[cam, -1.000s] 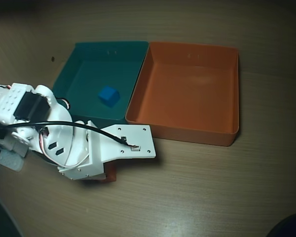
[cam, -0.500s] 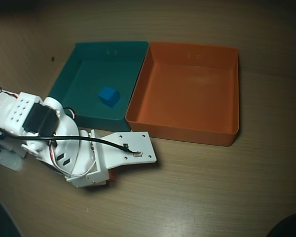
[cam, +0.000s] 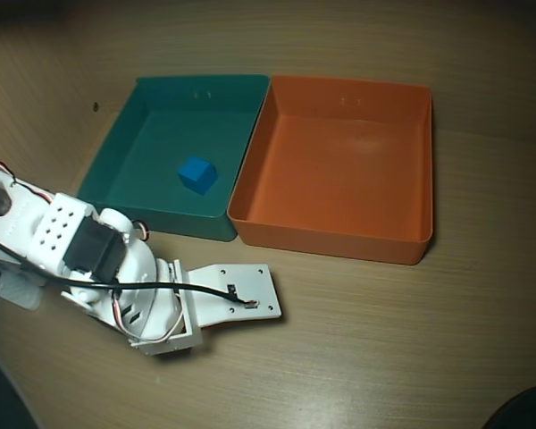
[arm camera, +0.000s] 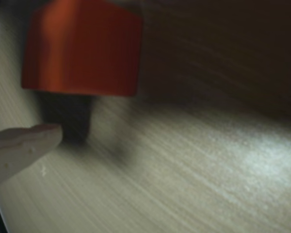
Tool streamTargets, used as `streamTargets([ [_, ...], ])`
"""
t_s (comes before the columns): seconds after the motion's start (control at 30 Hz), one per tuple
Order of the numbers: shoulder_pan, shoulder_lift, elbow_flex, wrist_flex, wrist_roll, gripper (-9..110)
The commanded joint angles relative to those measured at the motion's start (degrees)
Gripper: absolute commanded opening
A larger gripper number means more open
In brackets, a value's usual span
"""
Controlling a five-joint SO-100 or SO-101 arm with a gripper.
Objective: Grasp a cube and put it in the box.
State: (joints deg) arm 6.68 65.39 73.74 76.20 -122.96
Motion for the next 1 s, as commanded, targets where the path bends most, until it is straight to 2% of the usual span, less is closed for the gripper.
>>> streamTargets([
  [0.0,-0.4,0.4,-3.4,-0.1,-0.4,32],
  [0.6,-1.8,-0.1,-3.4,-0.1,0.7,30],
  [0.7,-1.8,-0.2,-3.4,-0.1,0.7,23],
  [0.97,-1.8,-0.2,-2.6,-0.1,0.7,-6],
])
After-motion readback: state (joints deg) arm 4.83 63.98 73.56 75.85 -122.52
